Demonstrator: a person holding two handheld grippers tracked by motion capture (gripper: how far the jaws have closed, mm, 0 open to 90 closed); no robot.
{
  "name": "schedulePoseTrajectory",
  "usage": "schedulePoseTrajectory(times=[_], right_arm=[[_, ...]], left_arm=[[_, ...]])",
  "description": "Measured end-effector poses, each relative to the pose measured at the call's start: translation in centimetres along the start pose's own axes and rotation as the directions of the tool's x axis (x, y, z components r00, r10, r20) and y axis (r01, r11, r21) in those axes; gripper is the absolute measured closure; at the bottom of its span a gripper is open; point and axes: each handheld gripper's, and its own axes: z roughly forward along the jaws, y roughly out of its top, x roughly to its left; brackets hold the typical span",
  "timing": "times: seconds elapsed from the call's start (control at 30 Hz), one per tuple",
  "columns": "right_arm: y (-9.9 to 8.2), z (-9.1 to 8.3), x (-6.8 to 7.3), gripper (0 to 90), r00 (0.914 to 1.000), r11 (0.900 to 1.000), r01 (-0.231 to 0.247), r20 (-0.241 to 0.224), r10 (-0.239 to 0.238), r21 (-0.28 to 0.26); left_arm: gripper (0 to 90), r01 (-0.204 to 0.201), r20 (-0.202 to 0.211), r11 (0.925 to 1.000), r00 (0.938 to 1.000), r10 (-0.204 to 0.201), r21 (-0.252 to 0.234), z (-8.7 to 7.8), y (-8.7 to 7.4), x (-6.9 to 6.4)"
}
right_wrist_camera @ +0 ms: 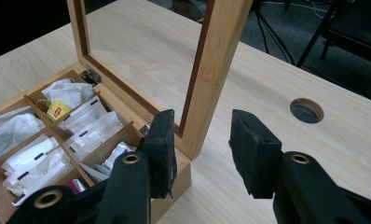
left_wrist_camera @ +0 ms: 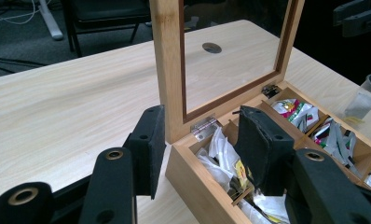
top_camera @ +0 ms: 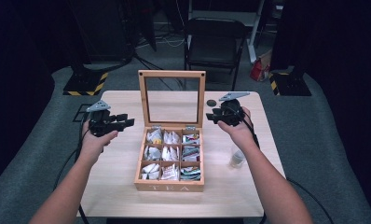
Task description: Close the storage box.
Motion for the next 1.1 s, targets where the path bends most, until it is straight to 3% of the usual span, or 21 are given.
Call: schedulePoseTrajectory(times=[1.1], right_arm=[[1.2,4.4,-0.8,48.7,0.9998,0.9997,0.007,0.018,-0.007,0.025]], left_arm=[[51.9,0.003,0.003,1.0000,1.0000,-0.003,0.003,-0.4,-0.4,0.4]])
